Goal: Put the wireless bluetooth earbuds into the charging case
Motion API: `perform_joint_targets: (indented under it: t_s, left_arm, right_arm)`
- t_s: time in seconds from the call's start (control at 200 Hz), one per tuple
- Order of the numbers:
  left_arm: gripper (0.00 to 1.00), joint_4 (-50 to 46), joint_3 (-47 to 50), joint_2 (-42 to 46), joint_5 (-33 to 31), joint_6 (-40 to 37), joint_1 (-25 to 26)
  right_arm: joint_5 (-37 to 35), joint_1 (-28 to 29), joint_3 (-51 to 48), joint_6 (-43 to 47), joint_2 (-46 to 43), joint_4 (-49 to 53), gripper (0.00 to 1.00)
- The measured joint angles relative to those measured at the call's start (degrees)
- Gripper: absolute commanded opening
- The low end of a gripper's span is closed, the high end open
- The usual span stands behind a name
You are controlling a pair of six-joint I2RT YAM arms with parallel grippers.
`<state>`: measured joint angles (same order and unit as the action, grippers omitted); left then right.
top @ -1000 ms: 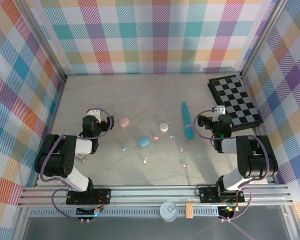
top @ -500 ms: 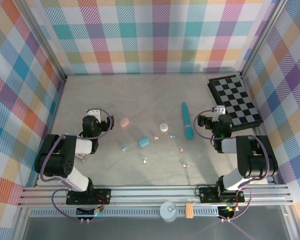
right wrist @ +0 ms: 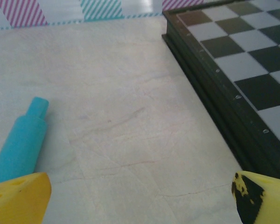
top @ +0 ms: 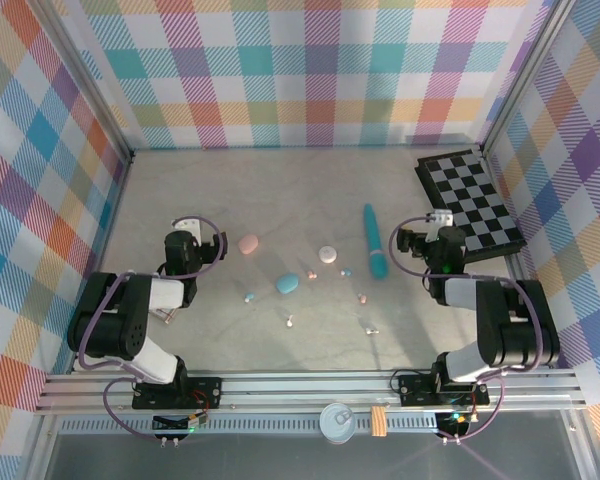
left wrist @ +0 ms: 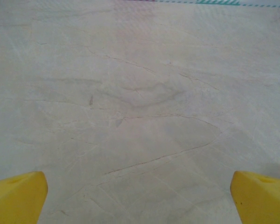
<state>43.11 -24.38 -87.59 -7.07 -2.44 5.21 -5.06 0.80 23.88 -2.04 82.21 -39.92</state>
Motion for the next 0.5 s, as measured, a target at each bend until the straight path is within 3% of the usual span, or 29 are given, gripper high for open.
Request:
perform_joint_targets:
  t_s: [0.275,0.5]
  left_arm:
    - [1.0,-13.0,-4.3,13.2,-7.6,-1.9,8.3]
    - [1.0,-26.6,-12.3,22.7,-7.8,0.2,18.0]
  right_arm:
    - [0.9,1.7,2.2,-4.4,-19.3,17.7,0.99]
    - [7.9,5.4,10.4,-12.9,-28.7,36.0,0.99]
